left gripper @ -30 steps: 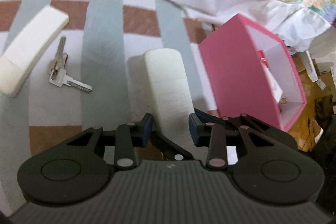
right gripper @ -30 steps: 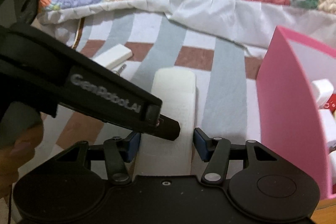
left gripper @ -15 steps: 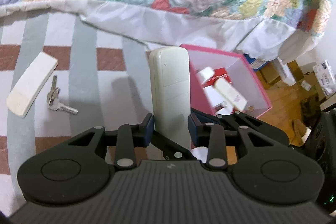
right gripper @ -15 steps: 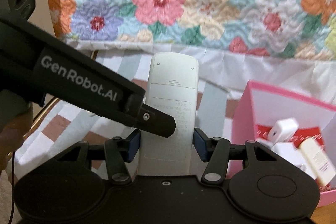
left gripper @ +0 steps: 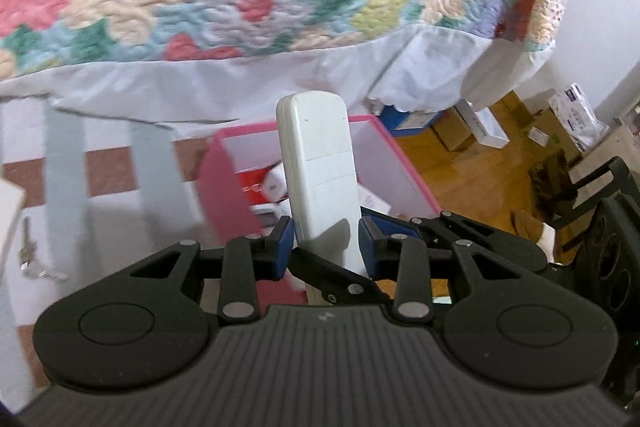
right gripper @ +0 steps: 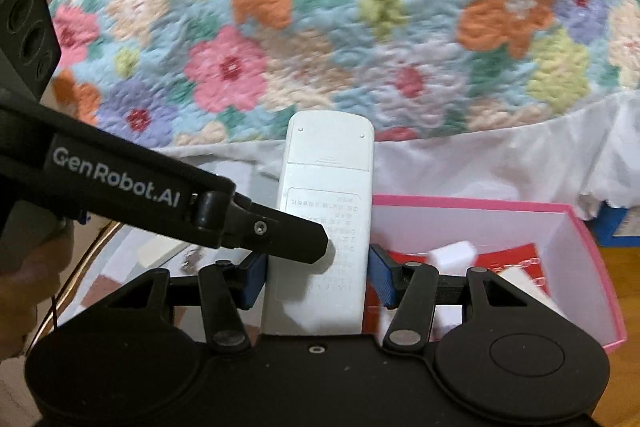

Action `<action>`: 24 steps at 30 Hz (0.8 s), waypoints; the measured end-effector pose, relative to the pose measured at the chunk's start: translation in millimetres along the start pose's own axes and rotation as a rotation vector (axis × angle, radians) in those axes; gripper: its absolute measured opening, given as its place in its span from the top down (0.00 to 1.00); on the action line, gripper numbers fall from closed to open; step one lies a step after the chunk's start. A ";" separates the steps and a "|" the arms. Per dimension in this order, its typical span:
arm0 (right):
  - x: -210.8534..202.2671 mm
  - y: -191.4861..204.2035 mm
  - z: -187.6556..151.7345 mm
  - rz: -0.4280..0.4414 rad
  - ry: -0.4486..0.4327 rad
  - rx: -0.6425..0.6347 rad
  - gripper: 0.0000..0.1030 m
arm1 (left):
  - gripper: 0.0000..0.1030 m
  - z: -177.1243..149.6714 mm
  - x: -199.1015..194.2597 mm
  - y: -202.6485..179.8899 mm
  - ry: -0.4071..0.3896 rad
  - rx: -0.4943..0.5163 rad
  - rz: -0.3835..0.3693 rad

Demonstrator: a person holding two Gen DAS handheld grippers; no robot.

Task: Organize rigid objects
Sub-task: 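Carry the white bar into the pink box and open the left tool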

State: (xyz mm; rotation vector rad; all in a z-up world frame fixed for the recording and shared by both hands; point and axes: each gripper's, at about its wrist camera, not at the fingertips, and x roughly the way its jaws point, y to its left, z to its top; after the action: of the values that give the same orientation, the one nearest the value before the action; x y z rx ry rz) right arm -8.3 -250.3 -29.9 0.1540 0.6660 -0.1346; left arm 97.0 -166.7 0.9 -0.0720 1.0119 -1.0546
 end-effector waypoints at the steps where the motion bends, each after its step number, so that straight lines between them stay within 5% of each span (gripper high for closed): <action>1: -1.2 -7.6 1.6 -0.019 0.004 -0.002 0.43 | 0.67 5.3 8.3 -5.4 0.011 -0.005 -0.008; 10: 22.9 -94.5 2.7 -0.125 0.104 0.066 0.43 | 0.67 43.0 115.2 -32.4 0.132 -0.063 -0.071; 16: 67.1 -165.3 -7.4 -0.097 0.238 0.281 0.43 | 0.67 51.1 194.7 -33.3 0.223 -0.086 -0.035; 24: 102.8 -182.9 -23.7 -0.157 0.345 0.310 0.43 | 0.68 45.2 250.4 -22.6 0.300 -0.135 -0.022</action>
State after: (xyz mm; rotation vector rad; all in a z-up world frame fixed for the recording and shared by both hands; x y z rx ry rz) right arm 25.8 -432.9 -130.4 0.4298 0.9996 -0.3679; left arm 141.4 -383.7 -126.4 -0.0354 1.3563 -1.0353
